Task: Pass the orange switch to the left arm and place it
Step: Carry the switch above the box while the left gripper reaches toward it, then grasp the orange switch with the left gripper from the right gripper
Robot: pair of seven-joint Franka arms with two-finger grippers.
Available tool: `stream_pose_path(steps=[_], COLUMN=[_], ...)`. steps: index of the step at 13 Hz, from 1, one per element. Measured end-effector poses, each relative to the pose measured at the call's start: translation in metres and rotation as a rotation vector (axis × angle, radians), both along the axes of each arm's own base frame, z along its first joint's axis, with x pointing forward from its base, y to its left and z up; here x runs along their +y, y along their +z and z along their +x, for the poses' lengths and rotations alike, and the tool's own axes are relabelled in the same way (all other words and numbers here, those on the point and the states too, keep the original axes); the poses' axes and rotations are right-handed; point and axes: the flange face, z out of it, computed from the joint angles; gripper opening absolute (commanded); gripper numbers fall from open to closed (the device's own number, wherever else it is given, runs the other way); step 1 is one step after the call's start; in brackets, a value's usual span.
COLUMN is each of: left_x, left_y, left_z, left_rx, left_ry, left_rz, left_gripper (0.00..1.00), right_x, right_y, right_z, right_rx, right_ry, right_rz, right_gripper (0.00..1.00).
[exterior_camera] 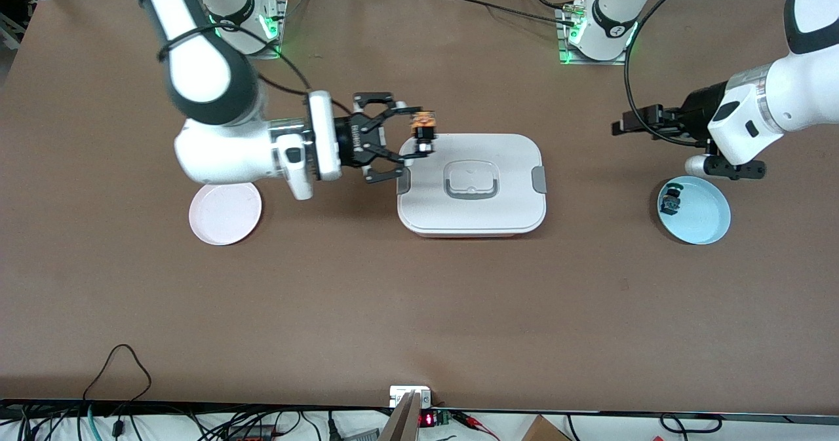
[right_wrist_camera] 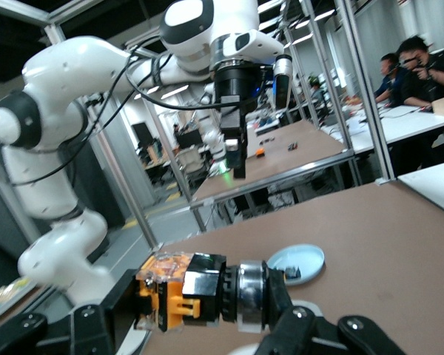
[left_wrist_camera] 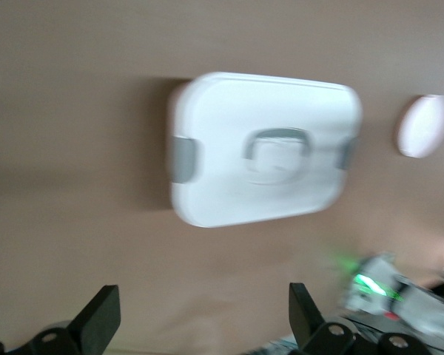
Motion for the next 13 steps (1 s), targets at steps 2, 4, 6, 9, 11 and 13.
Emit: stream_pose_path(steps=[2, 4, 6, 9, 11, 13], left_x=[-0.011, -0.024, -0.034, -0.05, -0.084, -0.124], left_y=[0.0, -0.009, -0.027, -0.071, -0.098, -0.105], left_z=[0.008, 0.013, 0.015, 0.009, -0.007, -0.026], left_rx=[0.039, 0.094, 0.101, 0.05, 0.043, 0.044], left_ry=[0.044, 0.085, 0.118, 0.17, 0.226, 0.246], left_rz=[-0.197, -0.389, -0.572, -0.785, -0.82, -0.815], left_gripper=[1.0, 1.0, 1.0, 1.0, 1.0, 1.0], right_x=[0.042, 0.064, 0.067, 0.064, 0.064, 0.064], right_y=[-0.01, -0.012, -0.01, -0.009, -0.009, -0.009], right_z=[-0.021, -0.03, -0.029, -0.026, -0.026, -0.026], right_rx=[0.025, 0.032, 0.032, 0.03, 0.03, 0.03], right_ry=[-0.054, -0.086, -0.096, -0.103, -0.103, -0.103], right_rz=[0.004, 0.007, 0.011, 0.012, 0.012, 0.012], right_gripper=[0.0, 0.0, 0.0, 0.0, 0.0, 0.0])
